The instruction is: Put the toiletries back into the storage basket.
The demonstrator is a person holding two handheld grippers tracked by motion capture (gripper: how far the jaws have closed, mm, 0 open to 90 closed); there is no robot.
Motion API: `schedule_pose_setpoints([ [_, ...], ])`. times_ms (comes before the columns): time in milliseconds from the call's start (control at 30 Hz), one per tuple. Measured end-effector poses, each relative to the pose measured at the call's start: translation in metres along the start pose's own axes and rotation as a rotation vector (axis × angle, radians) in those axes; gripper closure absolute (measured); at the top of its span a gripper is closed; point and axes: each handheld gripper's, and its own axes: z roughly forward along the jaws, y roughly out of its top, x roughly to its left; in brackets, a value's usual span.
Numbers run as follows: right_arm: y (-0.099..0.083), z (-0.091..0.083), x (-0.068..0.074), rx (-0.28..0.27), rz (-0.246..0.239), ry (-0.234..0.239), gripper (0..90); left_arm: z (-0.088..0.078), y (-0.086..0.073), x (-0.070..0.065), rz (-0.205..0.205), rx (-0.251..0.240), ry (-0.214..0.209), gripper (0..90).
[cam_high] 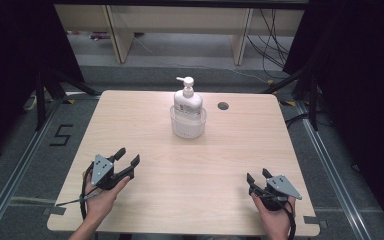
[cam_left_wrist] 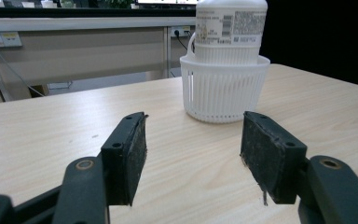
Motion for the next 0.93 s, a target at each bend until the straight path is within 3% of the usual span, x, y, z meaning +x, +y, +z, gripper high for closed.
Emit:
schedule_pose_setpoints([
  [500, 0.000, -0.001, 0.000, 0.003, -0.006, -0.003, 39.4, -0.002, -0.031, 0.003, -0.009, 0.021, 0.040, 39.7],
  [667, 0.000, 0.001, -0.001, 0.002, -0.016, -0.004, 39.3, -0.003, -0.032, 0.003, -0.012, 0.014, 0.053, 39.7],
  [800, 0.000, 0.001, 0.000, -0.009, 0.002, 0.004, 39.2, -0.004, -0.032, 0.002, 0.007, 0.014, 0.050, 39.5],
  [933, 0.000, 0.000, -0.002, 0.003, -0.020, -0.001, 39.1, -0.002, -0.032, 0.002, 0.001, 0.000, 0.045, 39.5],
])
